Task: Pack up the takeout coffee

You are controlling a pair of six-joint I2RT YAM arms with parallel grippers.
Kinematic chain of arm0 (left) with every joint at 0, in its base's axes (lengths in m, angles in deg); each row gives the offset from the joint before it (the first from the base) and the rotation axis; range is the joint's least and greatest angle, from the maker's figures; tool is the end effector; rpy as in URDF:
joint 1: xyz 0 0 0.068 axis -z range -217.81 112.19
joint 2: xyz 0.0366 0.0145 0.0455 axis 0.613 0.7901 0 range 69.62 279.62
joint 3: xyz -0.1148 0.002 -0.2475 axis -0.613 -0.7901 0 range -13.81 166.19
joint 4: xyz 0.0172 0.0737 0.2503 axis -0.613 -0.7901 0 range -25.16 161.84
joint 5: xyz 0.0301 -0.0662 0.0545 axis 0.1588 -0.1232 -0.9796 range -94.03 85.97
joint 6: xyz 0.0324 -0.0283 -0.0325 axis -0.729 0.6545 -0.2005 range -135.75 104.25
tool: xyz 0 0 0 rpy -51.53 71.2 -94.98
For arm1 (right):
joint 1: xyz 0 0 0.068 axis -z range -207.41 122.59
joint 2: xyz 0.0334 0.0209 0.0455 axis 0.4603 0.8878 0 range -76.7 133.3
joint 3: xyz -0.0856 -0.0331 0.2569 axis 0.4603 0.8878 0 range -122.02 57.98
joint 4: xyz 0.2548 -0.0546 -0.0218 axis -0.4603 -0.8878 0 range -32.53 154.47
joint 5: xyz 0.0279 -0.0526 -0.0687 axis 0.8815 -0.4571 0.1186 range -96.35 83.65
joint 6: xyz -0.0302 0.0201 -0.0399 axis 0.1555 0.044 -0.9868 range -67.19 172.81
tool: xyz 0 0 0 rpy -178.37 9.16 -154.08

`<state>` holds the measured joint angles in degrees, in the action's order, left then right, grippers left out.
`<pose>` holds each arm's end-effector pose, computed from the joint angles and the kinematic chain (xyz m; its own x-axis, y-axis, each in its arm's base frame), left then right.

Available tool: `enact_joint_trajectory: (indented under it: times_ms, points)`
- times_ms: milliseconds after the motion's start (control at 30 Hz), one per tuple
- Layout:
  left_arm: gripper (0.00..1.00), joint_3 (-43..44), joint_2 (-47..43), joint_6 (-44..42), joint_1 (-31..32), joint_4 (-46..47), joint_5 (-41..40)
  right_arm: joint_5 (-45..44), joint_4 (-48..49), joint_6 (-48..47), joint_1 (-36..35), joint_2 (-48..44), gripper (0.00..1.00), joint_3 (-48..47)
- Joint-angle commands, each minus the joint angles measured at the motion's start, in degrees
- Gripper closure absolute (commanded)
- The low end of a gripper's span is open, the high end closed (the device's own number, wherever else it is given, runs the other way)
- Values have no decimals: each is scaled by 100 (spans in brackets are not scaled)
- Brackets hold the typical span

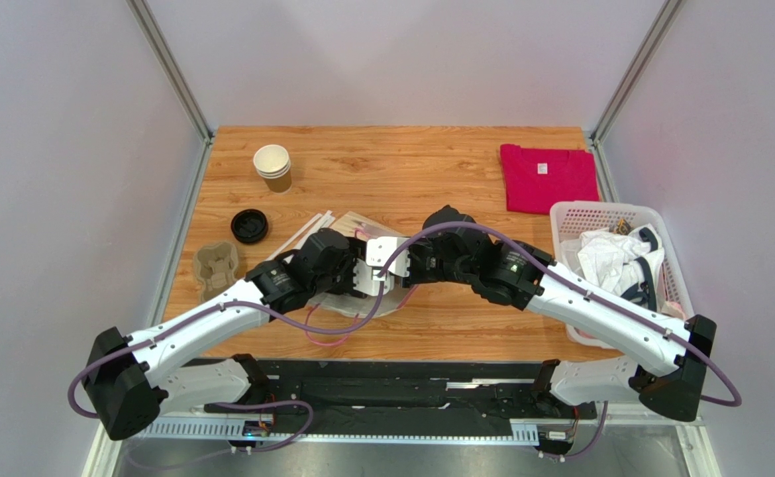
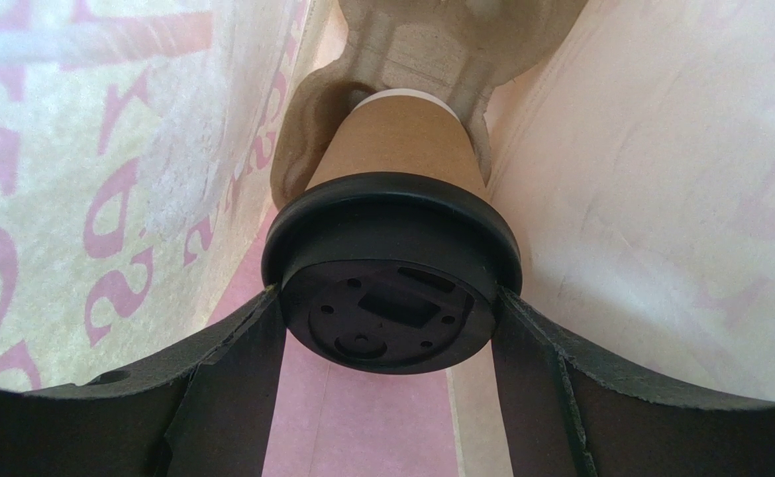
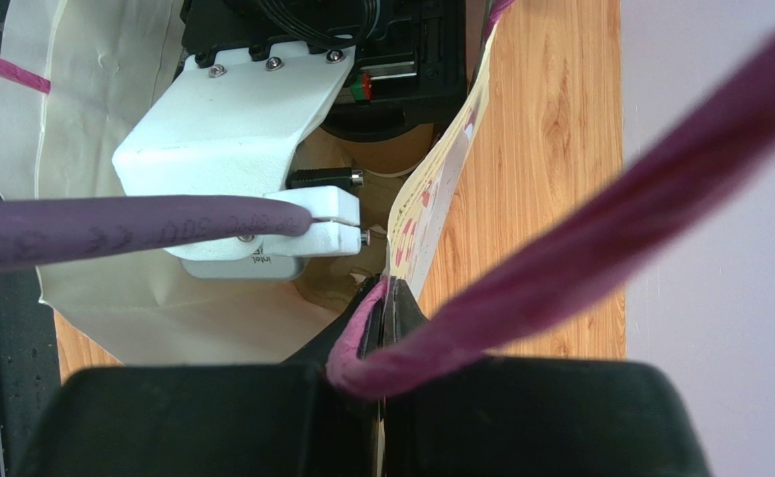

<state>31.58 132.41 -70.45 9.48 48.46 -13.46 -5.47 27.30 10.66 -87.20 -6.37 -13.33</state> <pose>0.1628 -0.1677 0.2610 0.2668 0.8979 -0.3502 0.7319 0.0477 0.6797 0.1320 0.2281 0.3615 0.3639 -0.7087 -0.6044 -0.8446 0.0225 -0.5349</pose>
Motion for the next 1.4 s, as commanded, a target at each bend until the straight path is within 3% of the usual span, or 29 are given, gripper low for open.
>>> enact_joint_trajectory:
  times_ms: [0, 500, 1367]
  points:
    - [100, 497, -74, -76, -53, -246, -313, 201, -282, 207, 55, 60, 100, -339]
    - [100, 910, 295, -200, -18, -641, -489, 421, -581, 330, 222, 623, 100, -964]
    - [100, 946, 1060, -340, -141, -651, -138, 773, -397, -4, 292, 491, 100, -806]
